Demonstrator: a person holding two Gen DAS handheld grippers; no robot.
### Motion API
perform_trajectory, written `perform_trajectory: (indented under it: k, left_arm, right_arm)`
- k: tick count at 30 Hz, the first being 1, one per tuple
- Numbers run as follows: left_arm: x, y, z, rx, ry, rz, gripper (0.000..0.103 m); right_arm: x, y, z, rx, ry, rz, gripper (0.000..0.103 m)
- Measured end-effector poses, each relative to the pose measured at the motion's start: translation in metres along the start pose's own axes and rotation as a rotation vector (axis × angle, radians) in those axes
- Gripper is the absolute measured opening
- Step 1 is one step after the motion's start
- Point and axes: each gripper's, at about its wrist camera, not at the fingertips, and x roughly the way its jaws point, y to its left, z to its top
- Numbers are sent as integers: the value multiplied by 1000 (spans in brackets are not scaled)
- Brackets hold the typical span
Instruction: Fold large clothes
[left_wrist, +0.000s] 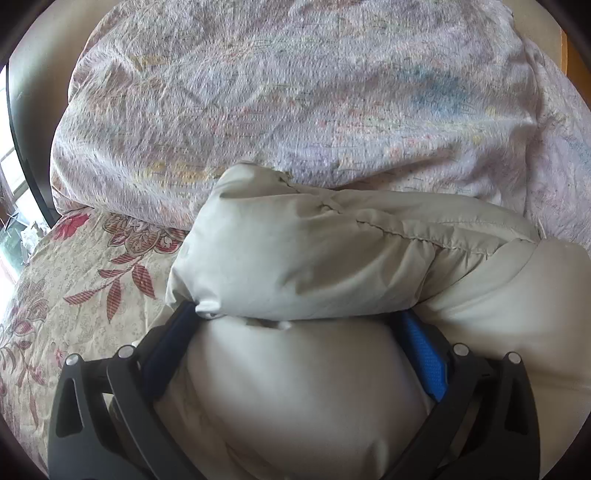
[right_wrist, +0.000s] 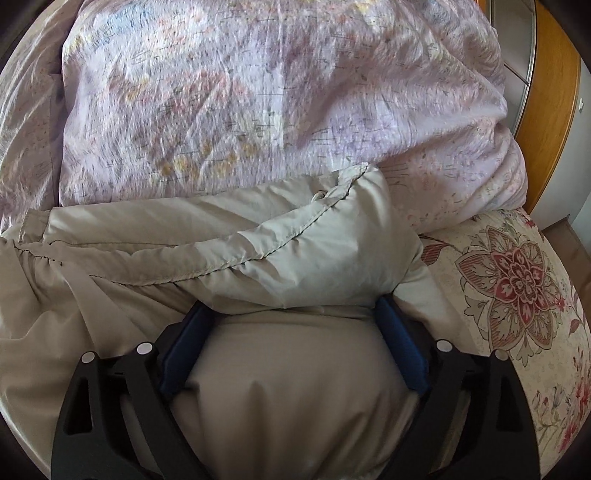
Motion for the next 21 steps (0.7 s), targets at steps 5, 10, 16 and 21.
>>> perform_trajectory:
  k: [5,10,16,21]
  left_arm:
    - [9,-3,2,11,13,12,101]
    - [-1,-5,-5,3,-7,11,101]
    - [-45,32,-11,-27,-63,-9,101]
    - [-85,70,-16,-36,-95,137,101]
  right_arm:
    - [8,-4,3,-10,13,-19,93]
    - [3,-4,1,1,-6,-23,93]
    - [-46,-52,-10,217,-56,18,92]
    - [-110,-121,-38,428,-82,49,92]
